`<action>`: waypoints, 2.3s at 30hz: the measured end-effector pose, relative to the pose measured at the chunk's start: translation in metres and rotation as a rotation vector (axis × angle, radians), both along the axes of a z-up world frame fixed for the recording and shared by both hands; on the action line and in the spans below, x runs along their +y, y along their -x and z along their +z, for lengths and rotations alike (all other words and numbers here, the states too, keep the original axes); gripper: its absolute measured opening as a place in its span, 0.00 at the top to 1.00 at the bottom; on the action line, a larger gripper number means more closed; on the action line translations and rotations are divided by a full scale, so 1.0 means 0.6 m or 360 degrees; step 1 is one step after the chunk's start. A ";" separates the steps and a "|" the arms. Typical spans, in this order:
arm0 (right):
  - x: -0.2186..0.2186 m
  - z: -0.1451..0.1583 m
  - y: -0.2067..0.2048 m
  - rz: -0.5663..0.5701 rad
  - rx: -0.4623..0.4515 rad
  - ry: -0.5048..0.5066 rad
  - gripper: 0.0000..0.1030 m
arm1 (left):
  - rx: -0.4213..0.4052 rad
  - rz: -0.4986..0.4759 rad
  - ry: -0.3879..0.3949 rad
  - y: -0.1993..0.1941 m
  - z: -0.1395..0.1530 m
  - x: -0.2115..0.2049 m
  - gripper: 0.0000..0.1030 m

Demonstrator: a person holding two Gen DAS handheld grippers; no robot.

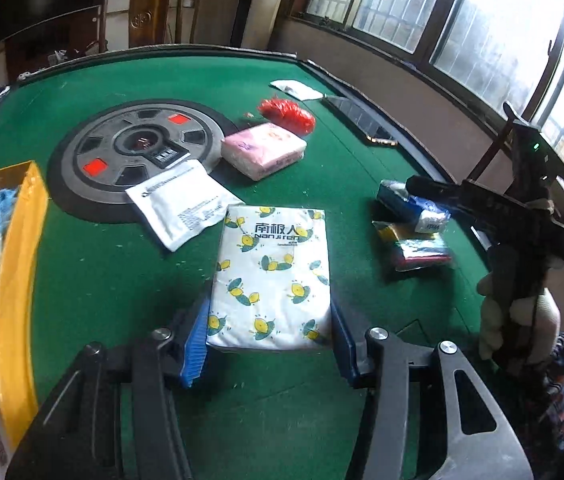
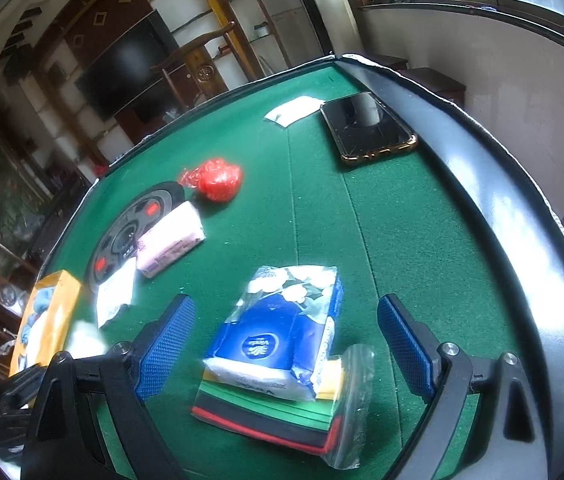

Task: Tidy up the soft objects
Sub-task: 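Carry the tissue pack into the box and release it while the right tool grasps the pink pack, then lift the pink pack with the right tool and lower it into the box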

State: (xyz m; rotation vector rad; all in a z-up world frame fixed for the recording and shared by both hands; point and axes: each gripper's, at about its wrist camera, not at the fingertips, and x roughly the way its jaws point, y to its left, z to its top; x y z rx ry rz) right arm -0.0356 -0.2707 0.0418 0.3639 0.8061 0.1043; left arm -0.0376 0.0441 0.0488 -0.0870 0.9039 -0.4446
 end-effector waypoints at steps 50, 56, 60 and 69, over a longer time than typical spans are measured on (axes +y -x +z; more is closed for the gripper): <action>0.247 0.004 -0.188 -0.0091 0.0399 -0.0048 0.50 | -0.0192 0.1046 -0.0061 0.158 0.018 0.489 0.33; 0.298 0.059 -0.108 0.0158 0.0228 -0.0100 0.50 | -0.0205 0.1094 0.0000 0.178 0.019 0.493 0.30; 0.401 0.087 -0.037 0.0508 0.0159 -0.0102 0.50 | -0.0185 0.1133 0.0064 0.192 0.013 0.498 0.30; 0.646 0.073 0.117 0.1351 0.0144 -0.0021 0.50 | -0.0228 0.1240 0.0144 0.230 0.018 0.535 0.30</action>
